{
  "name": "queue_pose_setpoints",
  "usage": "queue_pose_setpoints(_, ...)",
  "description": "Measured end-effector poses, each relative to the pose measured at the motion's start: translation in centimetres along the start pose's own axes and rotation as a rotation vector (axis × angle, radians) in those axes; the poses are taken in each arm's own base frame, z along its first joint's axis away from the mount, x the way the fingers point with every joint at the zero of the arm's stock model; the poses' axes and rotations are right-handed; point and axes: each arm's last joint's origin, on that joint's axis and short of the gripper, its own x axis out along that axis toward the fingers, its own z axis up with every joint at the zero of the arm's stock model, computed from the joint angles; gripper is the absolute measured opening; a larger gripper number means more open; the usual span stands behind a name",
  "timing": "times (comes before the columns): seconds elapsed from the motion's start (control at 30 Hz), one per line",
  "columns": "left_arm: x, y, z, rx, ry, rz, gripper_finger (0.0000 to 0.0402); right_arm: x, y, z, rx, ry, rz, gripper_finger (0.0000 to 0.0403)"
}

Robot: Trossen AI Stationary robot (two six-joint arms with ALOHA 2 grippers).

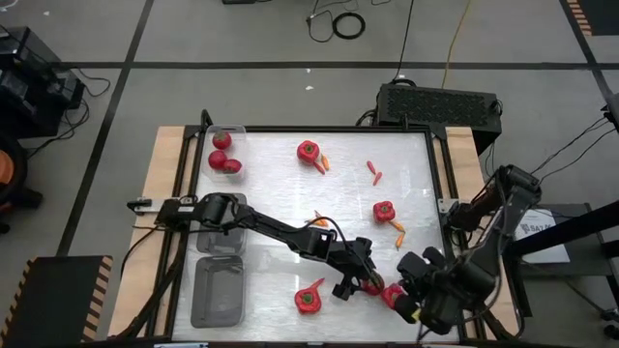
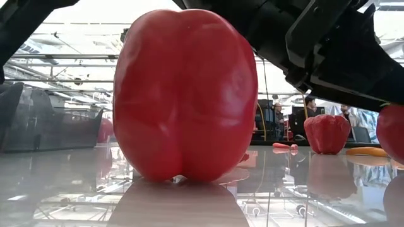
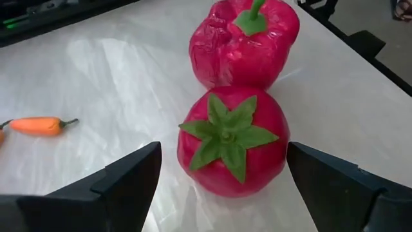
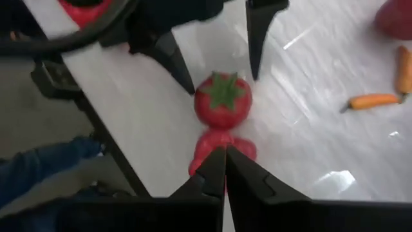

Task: Sort produce into baskets
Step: Put the red tomato into the transparent bin

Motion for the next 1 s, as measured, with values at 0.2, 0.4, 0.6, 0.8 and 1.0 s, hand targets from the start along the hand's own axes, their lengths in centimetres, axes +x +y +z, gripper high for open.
queue_pose_setpoints(0.2,0.0,-0.1,-0.4,-0.014,0.043,-0.006,0.0341,4.4,0.1,0.7,0.092,0.027,0.08,0.0001)
queue_pose_setpoints(0.4,0.0,0.0,-0.9,-0.024,0.086,-0.011,0.0341,6.9,-0.9,0.6,0.235,0.05,0.062,0.0)
queue_pose_setpoints(0.6,0.0,-0.3,-1.0,-0.024,0.096,-0.033,0.0341,7.9,-1.7,0.3,0.311,0.071,0.021,0.0)
queue_pose_setpoints(0.8,0.0,-0.2,-0.9,-0.024,0.088,-0.035,0.0341,8.7,-2.4,1.0,0.354,0.081,-0.02,0.0)
queue_pose_setpoints(1.0,0.0,-0.3,-1.0,-0.026,0.094,-0.036,0.0341,9.6,-3.1,1.1,0.379,0.125,-0.055,0.0)
